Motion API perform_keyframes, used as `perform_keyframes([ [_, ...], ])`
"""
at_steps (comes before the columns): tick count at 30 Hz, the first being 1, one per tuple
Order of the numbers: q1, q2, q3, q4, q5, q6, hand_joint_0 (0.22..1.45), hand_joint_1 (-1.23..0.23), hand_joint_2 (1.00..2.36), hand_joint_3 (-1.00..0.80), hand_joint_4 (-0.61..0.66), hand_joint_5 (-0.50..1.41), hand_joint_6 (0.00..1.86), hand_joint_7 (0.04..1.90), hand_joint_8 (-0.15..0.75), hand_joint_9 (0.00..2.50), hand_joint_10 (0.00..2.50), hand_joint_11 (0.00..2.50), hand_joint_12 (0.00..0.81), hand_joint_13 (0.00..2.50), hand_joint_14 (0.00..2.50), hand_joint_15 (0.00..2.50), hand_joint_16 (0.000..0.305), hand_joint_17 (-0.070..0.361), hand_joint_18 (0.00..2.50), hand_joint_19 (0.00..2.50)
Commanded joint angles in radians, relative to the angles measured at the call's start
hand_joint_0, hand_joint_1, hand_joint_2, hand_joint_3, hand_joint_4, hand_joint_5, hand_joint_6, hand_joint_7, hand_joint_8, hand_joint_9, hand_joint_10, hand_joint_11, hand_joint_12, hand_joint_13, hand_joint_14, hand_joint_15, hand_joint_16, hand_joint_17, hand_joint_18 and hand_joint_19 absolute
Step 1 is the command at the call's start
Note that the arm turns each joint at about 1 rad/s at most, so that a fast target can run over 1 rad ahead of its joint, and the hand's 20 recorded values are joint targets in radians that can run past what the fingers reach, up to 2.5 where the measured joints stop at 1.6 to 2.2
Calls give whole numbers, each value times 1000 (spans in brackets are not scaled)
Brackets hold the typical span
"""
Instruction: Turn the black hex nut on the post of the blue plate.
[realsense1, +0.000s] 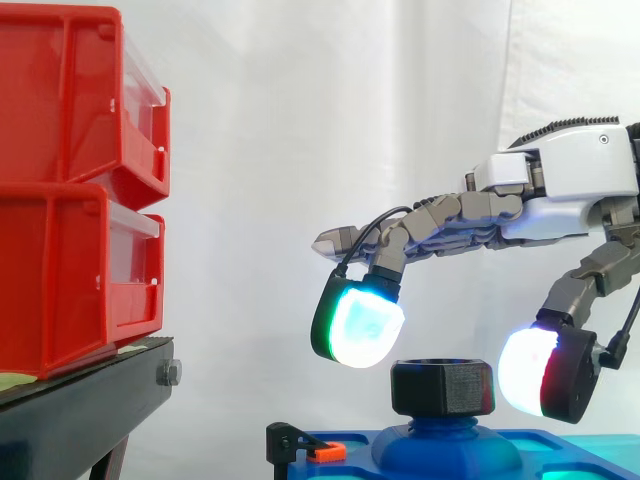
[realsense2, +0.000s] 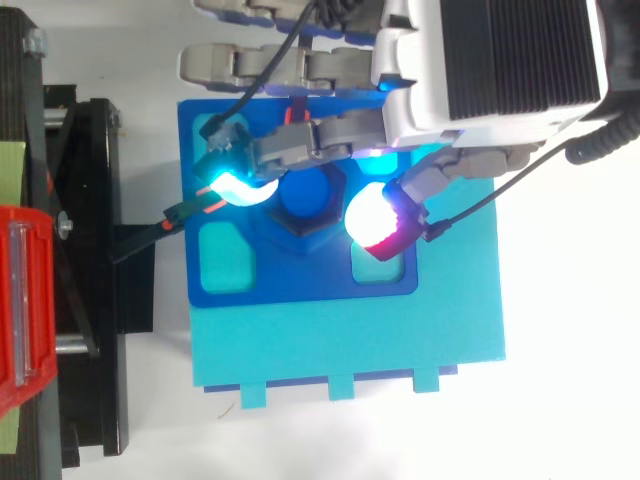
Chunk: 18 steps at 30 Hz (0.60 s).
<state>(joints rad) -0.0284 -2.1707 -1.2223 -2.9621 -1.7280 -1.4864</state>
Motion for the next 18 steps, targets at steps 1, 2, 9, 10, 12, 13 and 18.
perform_keyframes([
  [1, -1, 0, 0, 0, -1, 0, 461, -747, 1000, -500, -7, -300, 502, 726, 113, 0, 0, 0, 299, 0, 1, 0, 43, 97, 0, 84],
  [2, -1, 0, 0, 0, -1, 0, 455, -740, 1000, -500, 1, -300, 502, 731, 115, 0, 0, 0, 302, 0, 2, 0, 44, 98, 0, 83],
  [9, 1, 0, 0, 5, -1, 0, 430, -690, 1000, -500, 34, -300, 502, 747, 130, 0, 0, 0, 315, 0, 0, 0, 46, 103, 0, 92],
  [10, 1, 0, 0, 6, -1, 0, 429, -687, 1000, -500, 36, -300, 502, 747, 130, 0, 0, 0, 315, 0, 0, 1, 46, 103, 0, 96],
  [12, 1, -1, 0, 8, -1, 0, 429, -687, 1000, -500, 38, -300, 502, 749, 129, 0, 0, 0, 315, 0, 0, 0, 46, 103, 0, 91],
  [13, 1, -4, 0, 8, -1, 0, 429, -686, 1000, -500, 39, -300, 502, 747, 129, 0, 0, 0, 316, 0, 0, 0, 46, 103, 0, 97],
  [18, -1, -44, 0, 28, -2, 8, 430, -682, 1000, -500, 41, -300, 502, 750, 130, 0, 0, 0, 316, 0, 0, 1, 45, 102, 0, 91],
])
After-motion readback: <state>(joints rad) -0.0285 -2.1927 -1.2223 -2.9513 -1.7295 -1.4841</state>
